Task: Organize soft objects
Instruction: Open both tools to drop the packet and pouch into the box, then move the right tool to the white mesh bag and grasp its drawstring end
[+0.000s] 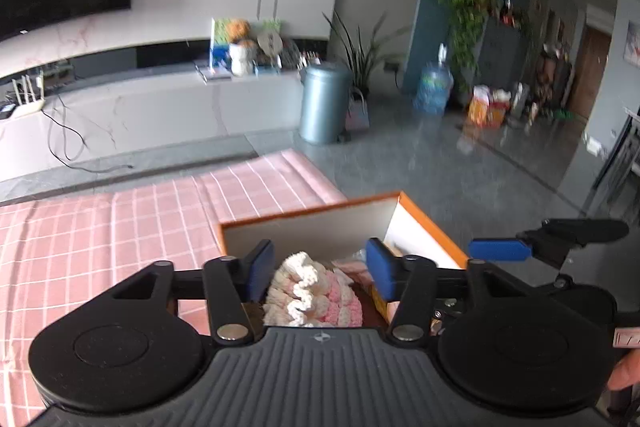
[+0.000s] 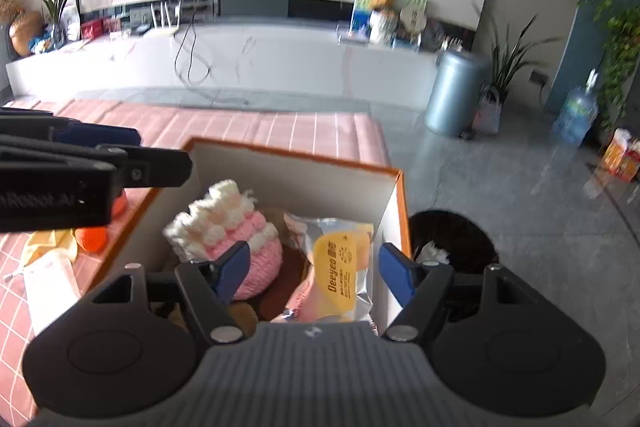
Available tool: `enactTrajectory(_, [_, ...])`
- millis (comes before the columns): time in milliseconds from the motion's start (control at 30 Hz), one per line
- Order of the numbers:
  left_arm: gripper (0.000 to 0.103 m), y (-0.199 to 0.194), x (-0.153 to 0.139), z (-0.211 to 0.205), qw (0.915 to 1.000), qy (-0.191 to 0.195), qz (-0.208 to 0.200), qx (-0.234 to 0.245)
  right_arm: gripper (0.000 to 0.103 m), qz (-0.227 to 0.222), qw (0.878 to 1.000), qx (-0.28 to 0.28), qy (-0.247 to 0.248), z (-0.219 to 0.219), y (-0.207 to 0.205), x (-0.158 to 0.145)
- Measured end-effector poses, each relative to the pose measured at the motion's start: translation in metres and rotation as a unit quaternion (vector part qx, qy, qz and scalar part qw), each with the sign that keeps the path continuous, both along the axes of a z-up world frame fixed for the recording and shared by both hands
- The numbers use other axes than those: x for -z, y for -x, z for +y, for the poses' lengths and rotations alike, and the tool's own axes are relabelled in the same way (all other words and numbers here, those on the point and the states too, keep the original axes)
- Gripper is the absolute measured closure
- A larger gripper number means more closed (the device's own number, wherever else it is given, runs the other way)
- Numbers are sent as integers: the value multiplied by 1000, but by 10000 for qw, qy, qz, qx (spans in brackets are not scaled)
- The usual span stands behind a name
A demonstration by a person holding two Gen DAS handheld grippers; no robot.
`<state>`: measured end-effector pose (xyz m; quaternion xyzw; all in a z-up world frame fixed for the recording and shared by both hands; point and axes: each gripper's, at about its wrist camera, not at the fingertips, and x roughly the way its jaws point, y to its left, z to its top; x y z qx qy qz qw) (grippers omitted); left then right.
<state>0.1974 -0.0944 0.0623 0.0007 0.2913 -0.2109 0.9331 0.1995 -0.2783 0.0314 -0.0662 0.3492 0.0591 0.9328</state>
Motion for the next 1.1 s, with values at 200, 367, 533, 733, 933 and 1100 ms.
enactTrajectory(200, [40,43,-18,21,9986,132,-496,-91,28,-388,9985,75,-368,9,41,-20])
enactTrajectory(367, [40,82,-20,43,9962,248,-812,-220,26,-707,9949,-45,-713,32,80,-23])
enactTrajectory(533, [40,114,-14,78,9933,416,-816,-706,26,-1007,9897,-388,-944,71,113,-18])
enactTrajectory(733, [40,131,10,132,9866,596,-271,-1493,26,-1071,9867,-646,-1039,116,134,-2])
enactTrajectory(933, [40,136,48,168,9797,752,287,-1838,41,-770,9886,-1106,-676,152,141,26])
enactTrajectory(1100, [40,132,70,183,9774,964,646,-1768,44,-498,9894,-1335,-262,167,135,47])
